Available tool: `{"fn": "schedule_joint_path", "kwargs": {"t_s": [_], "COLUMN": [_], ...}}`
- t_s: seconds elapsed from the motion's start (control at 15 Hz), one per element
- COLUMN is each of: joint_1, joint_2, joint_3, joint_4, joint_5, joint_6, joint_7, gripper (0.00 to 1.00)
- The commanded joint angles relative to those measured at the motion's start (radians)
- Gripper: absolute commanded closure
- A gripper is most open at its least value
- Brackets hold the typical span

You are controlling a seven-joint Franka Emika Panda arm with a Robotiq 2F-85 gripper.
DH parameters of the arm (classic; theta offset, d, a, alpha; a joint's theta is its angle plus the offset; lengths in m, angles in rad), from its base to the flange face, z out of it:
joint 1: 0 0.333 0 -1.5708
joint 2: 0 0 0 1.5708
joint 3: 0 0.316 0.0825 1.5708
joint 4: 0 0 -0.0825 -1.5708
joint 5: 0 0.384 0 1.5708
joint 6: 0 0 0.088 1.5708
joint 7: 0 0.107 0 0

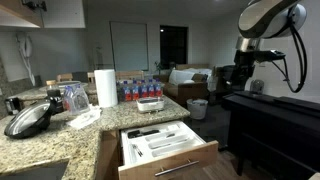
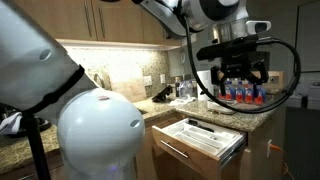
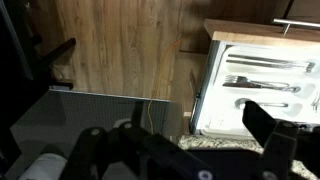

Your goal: Close the top drawer

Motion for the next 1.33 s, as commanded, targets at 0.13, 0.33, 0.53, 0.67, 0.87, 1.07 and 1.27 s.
{"fn": "schedule_joint_path", "kwargs": {"t_s": [0.13,0.33,0.53,0.67,0.87,1.07,1.27], "joint_1": [-0.008,-0.008,-0.008,-0.008,0.03,0.064,0.072], "joint_2": [0.001,0.001,0.001,0.001,0.055,0.115,0.171], "joint_3": [0.008,0.008,0.008,0.008,0.04,0.066,0.086], "joint_4": [0.002,0.002,0.002,0.002,0.06,0.126,0.186], "joint_5": [0.007,0.007,0.007,0.007,0.029,0.064,0.077], "joint_6": [-0.003,-0.003,-0.003,-0.003,-0.008,-0.012,-0.013], "joint_7": [-0.005,-0.005,-0.005,-0.005,0.015,0.036,0.055], "gripper": [0.0,0.0,0.0,0.0,0.0,0.0,0.0]}}
